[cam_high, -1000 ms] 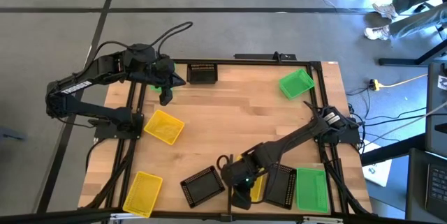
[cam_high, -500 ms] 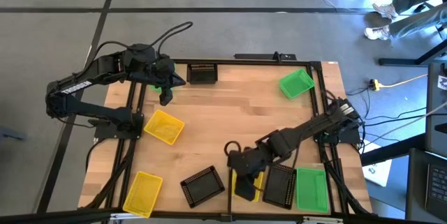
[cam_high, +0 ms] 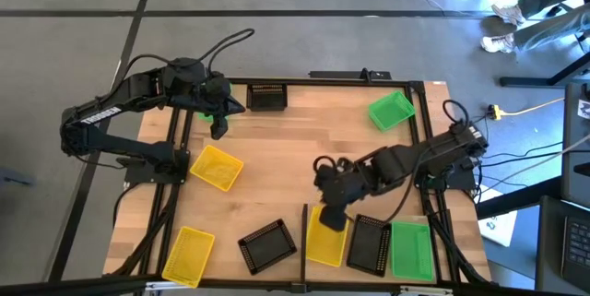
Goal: Stack baskets on shelf by color
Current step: Stack the right green bin on top of the green bin on the shelf
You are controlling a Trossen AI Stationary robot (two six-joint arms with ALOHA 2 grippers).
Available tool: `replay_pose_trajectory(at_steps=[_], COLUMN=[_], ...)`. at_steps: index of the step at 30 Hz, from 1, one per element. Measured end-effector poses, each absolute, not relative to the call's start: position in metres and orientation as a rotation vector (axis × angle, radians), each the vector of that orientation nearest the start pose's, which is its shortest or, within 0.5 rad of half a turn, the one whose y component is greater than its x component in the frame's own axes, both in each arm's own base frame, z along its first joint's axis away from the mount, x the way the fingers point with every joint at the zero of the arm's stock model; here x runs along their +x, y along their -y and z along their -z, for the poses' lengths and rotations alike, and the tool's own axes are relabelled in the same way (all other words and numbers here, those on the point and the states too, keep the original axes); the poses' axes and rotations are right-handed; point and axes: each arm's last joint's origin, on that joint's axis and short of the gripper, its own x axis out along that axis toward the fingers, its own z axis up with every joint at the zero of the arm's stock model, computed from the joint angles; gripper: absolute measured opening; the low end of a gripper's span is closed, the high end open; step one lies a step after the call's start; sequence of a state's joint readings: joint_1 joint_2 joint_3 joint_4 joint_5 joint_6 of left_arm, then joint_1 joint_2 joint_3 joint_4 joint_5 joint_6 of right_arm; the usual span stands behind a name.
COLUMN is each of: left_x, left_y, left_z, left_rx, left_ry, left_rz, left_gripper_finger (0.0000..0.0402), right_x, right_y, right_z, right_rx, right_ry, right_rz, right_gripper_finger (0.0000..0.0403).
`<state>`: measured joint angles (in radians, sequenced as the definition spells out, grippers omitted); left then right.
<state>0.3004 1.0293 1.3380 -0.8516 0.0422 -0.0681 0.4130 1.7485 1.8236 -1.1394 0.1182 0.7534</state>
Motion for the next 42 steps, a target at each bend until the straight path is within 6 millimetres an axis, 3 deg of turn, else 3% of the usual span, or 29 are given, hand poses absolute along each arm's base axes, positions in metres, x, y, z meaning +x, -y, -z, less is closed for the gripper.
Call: replay_pose_trajectory(at_steps=[17,25,36,42], left_x=[0.174,0.174,0.174,0.174], left_y=[-0.053,-0.053,-0.053,-0.054], left_z=[-0.411,-0.411,-0.411,-0.412], left_rx=[-0.159,-0.159,-0.171,-0.233], left_ry=[-0.528,-0.528,-0.526,-0.514], left_rz=[-0.271,-0.271,-0.273,-0.320], left_gripper_finger=[0.0000,0.0000,0.0000,0.0000], right_x=[0.309,0.301,0.280,0.268], right_y=[-0.057,-0.007,0.047,0.069], right_z=[-0.355,-0.364,-0.384,-0.389], right_rx=[-0.053,-0.066,-0.025,0.026], right_ry=[-1.225,-1.272,-1.297,-1.182], right_rz=[0.533,0.616,0.465,0.308], right_gripper_finger=[0.0062,0.0062,0.0059,0.0059])
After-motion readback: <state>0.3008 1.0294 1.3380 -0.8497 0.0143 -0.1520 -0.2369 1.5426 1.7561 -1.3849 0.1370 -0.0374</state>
